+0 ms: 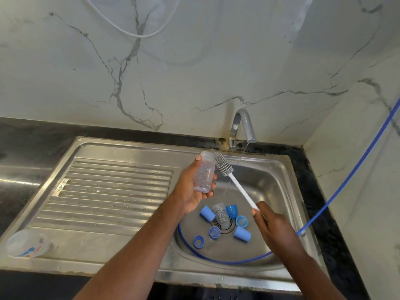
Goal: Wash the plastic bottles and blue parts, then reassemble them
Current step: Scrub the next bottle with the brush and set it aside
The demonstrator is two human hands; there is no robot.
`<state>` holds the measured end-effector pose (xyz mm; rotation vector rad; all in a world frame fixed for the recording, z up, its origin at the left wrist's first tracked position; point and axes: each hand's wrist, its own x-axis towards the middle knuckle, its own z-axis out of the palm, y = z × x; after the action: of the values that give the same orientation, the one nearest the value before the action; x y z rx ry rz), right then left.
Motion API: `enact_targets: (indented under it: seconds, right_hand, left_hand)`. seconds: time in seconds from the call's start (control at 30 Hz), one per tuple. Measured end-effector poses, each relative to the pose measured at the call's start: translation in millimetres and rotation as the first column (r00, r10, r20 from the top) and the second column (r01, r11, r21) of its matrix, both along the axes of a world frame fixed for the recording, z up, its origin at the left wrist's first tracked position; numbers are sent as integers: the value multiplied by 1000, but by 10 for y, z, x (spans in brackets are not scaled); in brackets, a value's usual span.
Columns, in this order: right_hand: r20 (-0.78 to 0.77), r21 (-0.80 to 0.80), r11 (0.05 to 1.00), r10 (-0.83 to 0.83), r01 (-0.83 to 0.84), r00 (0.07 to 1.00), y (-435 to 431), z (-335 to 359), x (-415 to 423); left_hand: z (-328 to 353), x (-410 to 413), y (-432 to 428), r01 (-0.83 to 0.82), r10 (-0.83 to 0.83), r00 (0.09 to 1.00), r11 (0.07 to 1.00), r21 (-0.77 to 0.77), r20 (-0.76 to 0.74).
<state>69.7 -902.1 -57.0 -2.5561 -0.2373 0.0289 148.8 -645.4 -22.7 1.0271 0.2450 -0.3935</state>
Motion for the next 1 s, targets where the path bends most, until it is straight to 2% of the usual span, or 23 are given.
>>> enact_targets:
  seconds: [0.1, 0.23, 0.3, 0.37, 0.47, 0.57, 0.67, 0.77, 0.87, 1.0]
  right_hand:
    - [-4, 2, 996, 90, -90, 996, 34, 13, -53]
    - [-9, 49, 999, 8, -8, 1000, 19, -16, -60]
    - [-17, 33, 997, 69, -68, 997, 38, -12, -86]
    - [-25, 30, 996, 87, -86, 996, 34, -15, -105]
    - [-24, 50, 999, 15, -14, 1000, 11, -25, -95]
    - [-18, 10, 995, 103, -102, 995, 36, -22, -124]
    - [-27, 39, 999, 35, -34, 999, -11, -24, -112]
    - [-19, -4, 995, 100, -100, 995, 1, -32, -140]
    - [-28, 27, 999, 25, -24, 999, -15, -14, -108]
    - [-8, 24, 994, 102, -102, 995, 37, 36, -88]
  left_hand:
    - [8, -7, 10, -12, 12, 1000, 998, -61, -5]
    - [33, -34, 19, -6, 3, 1000, 993, -118, -28]
    - [23, -35, 23, -32, 25, 998, 987, -155, -49]
    - [20, -35, 24, -41, 31, 998, 986, -162, -60]
    - [37, -48, 8, -22, 13, 998, 984, -178, -55]
    - [28, -28, 15, -63, 44, 995, 975, -214, -91]
    - [61, -46, 5, -35, 22, 998, 975, -217, -58]
    - [69, -52, 25, -68, 50, 995, 973, -219, -90]
    - [95, -63, 12, -38, 29, 998, 980, -196, -48]
    - [94, -54, 20, -81, 61, 994, 967, -243, -91]
